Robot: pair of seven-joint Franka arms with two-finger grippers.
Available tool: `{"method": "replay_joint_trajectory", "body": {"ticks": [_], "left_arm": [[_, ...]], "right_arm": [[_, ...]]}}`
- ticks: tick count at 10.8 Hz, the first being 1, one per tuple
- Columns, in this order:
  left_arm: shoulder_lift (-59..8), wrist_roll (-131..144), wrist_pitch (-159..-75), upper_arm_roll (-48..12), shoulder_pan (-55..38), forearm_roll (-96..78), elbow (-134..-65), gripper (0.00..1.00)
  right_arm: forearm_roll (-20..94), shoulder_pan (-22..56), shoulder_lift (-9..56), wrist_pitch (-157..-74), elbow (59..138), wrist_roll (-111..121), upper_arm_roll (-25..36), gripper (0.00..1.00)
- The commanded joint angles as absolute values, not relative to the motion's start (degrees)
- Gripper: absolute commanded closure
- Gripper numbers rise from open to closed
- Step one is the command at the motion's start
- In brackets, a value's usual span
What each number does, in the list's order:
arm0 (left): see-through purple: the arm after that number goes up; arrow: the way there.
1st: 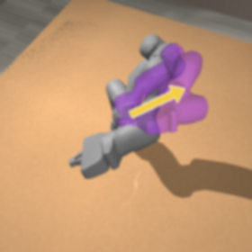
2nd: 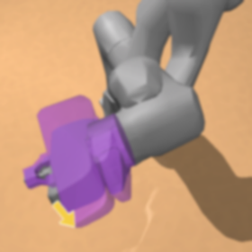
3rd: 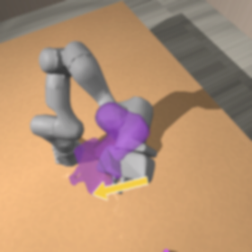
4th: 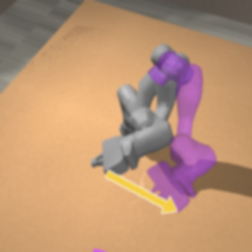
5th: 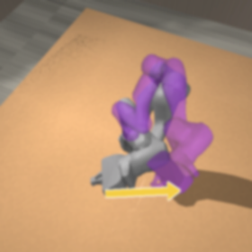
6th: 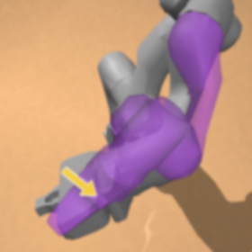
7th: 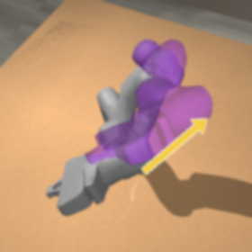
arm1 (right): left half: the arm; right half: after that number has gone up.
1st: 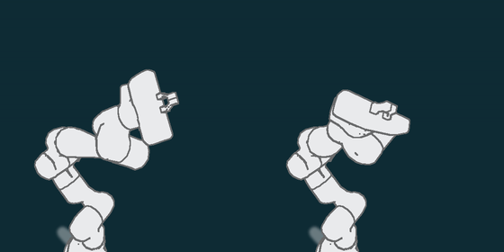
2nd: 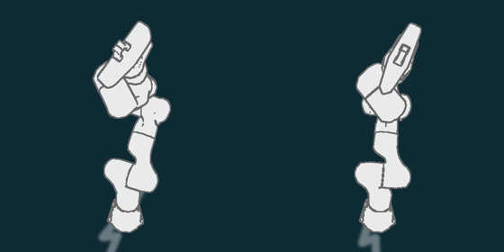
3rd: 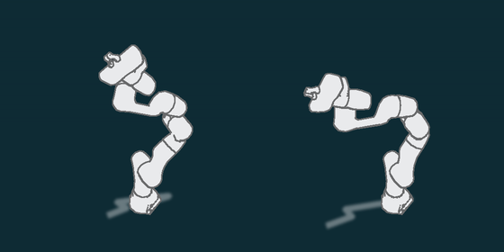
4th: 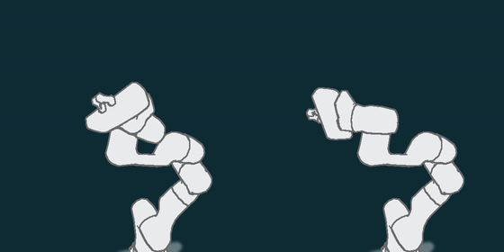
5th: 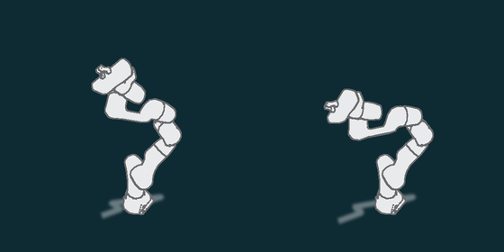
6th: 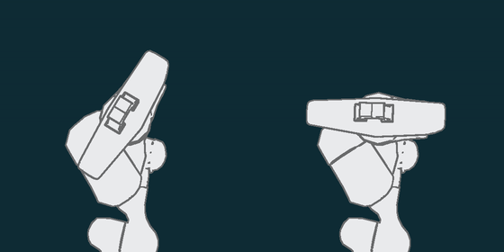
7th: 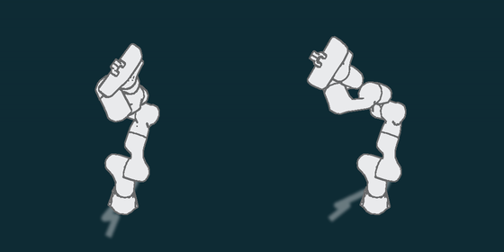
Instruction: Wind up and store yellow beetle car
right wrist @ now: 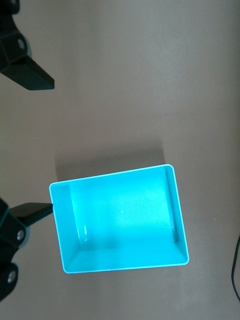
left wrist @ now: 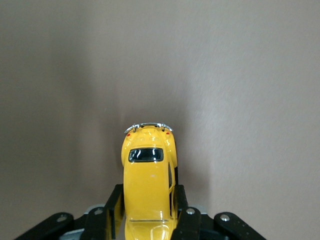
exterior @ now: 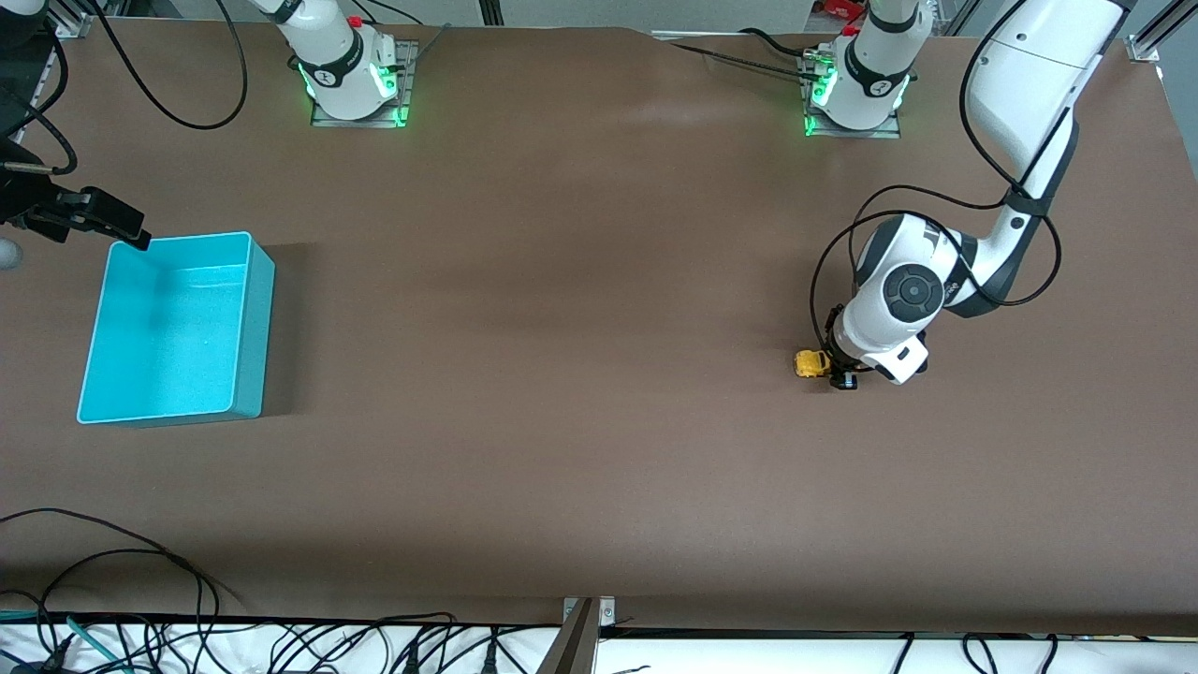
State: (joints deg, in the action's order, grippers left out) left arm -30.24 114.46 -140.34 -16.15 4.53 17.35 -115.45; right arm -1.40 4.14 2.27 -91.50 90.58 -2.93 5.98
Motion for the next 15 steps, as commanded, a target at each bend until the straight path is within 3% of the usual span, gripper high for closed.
{"method": "replay_joint_trajectory", "body": {"ticks": [1, 15], "left_arm": [[-33.3, 115.3, -140.5, -15.6, 6.1, 21.7, -113.5, 1.0], [-37.8, 106.0, -140.8, -14.9, 16.4, 26.1, -110.0, 1.0]], "right_arm": [[-1.0, 4.1, 2.4, -90.5, 89.6, -2.7, 6.0, 0.0], [-0.8, 3.8, 2.4, -90.5, 89.6, -2.3, 6.2, 0.0]]}}
